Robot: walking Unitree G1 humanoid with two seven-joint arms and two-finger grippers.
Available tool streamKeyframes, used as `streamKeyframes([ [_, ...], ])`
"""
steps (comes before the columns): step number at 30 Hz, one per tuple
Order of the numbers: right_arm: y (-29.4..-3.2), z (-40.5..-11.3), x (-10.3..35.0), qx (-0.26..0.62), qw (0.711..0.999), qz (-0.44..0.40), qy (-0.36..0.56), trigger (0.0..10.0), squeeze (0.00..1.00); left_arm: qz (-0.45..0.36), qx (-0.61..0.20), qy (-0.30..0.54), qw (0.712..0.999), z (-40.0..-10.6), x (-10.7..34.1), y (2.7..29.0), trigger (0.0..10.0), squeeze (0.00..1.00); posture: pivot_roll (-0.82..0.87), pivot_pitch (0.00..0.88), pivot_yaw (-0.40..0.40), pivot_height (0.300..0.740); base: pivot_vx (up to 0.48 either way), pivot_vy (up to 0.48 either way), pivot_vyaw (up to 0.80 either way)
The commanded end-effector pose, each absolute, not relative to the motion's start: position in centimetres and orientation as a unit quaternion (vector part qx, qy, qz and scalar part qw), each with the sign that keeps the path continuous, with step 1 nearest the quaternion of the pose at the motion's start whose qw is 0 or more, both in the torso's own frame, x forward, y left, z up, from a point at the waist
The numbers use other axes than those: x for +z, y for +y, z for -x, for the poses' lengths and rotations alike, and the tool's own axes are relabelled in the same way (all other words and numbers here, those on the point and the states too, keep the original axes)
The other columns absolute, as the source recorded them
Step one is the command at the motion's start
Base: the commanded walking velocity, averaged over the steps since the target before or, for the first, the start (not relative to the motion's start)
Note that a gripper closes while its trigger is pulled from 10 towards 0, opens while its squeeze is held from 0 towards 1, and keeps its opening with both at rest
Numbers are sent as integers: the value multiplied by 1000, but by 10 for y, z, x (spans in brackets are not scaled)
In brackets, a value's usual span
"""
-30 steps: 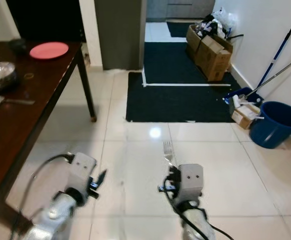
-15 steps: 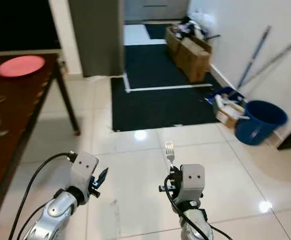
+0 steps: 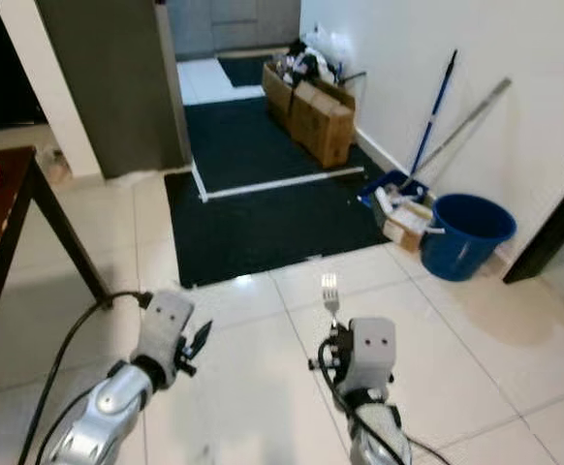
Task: Setting the table
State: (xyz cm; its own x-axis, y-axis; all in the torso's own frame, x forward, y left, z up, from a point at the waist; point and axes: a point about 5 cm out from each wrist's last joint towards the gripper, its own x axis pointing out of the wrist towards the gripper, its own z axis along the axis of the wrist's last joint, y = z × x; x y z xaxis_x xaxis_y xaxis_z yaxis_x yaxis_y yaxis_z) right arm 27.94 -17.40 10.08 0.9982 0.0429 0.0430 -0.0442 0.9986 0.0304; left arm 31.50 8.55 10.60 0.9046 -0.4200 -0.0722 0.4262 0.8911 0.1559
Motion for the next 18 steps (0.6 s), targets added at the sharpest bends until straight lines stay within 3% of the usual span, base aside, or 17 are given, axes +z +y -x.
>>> streamKeyframes([
  [1, -172, -278, 99, 30, 999, -17, -19, 10000, 0, -91, -219, 22, 971, -315, 103, 88, 10000, 0, -94, 73, 121, 740, 480, 0, 0],
  [18, -125, -283, 127, 217, 975, -12, -44, 10000, 0, -87, -213, 14, 973, -315, 103, 85, 10000, 0, -82, 57, 102, 740, 480, 0, 0],
])
